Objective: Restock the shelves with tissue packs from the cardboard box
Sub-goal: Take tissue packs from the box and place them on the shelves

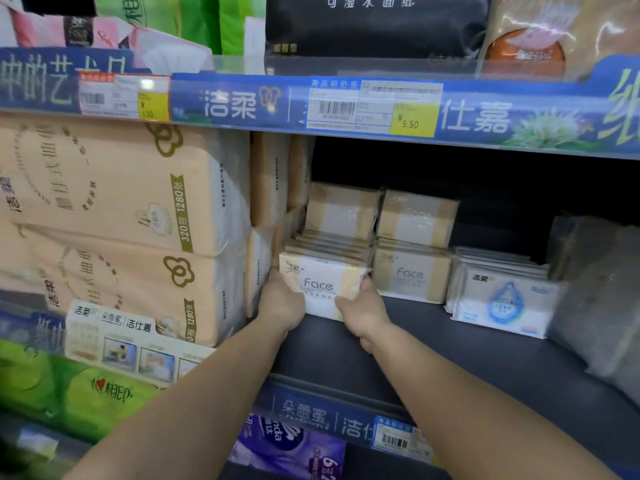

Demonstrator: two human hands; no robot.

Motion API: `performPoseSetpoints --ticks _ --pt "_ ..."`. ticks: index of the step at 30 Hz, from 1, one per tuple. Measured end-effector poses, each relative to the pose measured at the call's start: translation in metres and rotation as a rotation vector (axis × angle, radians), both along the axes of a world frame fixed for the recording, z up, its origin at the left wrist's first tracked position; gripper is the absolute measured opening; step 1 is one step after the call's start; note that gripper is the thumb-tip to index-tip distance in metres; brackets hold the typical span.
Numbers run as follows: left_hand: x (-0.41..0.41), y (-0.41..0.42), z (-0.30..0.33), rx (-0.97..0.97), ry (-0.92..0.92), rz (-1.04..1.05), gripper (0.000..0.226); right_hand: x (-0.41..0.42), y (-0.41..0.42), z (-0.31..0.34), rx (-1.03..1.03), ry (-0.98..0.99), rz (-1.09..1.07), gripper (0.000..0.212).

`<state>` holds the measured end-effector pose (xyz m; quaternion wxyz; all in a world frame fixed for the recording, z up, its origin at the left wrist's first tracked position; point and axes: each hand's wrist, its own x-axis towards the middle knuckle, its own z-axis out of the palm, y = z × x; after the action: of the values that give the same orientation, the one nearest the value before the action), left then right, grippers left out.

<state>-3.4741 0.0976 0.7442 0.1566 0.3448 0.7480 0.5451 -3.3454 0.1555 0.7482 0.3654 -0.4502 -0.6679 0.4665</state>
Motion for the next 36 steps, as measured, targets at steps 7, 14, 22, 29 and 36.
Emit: performPoseSetpoints --ticks 7,14,22,29,36 --pt "0.017 0.001 0.001 0.073 -0.114 -0.023 0.068 -0.001 -0.008 0.007 0.004 -0.077 -0.042 0.052" --pt "0.062 -0.04 0.017 -0.006 0.014 -0.152 0.064 0.046 -0.046 0.025 0.007 -0.205 -0.035 0.073" --pt "0.246 -0.08 0.024 -0.105 0.346 -0.453 0.065 0.253 -0.114 0.031 0.178 -0.33 -0.197 0.071" --pt "0.515 -0.102 0.005 -0.11 0.863 -0.857 0.061 0.543 -0.193 0.011 0.192 -0.816 -0.527 0.07" --pt "0.742 -0.127 -0.004 -0.074 1.061 -1.185 0.067 0.754 -0.266 -0.014 0.006 -1.004 -0.867 0.064"
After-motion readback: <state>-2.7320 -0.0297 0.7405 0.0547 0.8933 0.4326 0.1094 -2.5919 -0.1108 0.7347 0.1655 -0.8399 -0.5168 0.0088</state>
